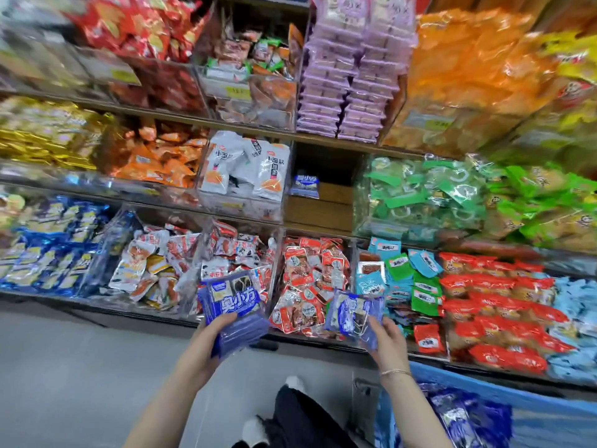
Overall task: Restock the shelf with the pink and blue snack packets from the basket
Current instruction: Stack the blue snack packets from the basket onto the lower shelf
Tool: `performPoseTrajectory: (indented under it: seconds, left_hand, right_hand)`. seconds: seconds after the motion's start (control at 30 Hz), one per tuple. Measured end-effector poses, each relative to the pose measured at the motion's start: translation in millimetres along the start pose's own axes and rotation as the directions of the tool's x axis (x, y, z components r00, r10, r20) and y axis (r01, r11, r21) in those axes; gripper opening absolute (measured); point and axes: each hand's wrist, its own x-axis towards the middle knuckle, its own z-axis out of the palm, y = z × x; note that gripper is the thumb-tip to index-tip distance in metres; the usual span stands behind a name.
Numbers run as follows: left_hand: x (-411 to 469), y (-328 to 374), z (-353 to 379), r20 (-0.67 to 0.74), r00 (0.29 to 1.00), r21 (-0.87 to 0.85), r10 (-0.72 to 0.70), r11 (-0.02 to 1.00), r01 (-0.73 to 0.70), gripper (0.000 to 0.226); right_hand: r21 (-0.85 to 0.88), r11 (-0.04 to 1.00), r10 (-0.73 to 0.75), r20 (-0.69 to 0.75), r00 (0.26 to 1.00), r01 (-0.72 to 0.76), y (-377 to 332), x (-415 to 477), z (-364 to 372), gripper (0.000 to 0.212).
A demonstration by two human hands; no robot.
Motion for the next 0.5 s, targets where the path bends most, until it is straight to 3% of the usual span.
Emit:
performPoseTrajectory:
  seconds: [0.2,0.33,0.5]
  left_hand:
    - [27,27,-6,-0.045,0.998,-0.078,0.034,0.996,-0.038,0.051]
    - [46,46,-2,-0.116,0.992,-0.156,0.04,0.986,-0.058,0.045]
    - [69,69,7,-0.198,0.978,-0.172,0.068,0.98,-0.103,0.062]
  right_hand:
    - [-0.042,0.999,0.016,0.06,0.998,-0.013,-29,57,53,0.002]
    - [-0.292,0.953,-0.043,0.136,0.99,0.081,-64,111,98,0.017]
    - [-0.474,0.851,-0.104,0.273,0.956,0.228,-105,174,155,0.003]
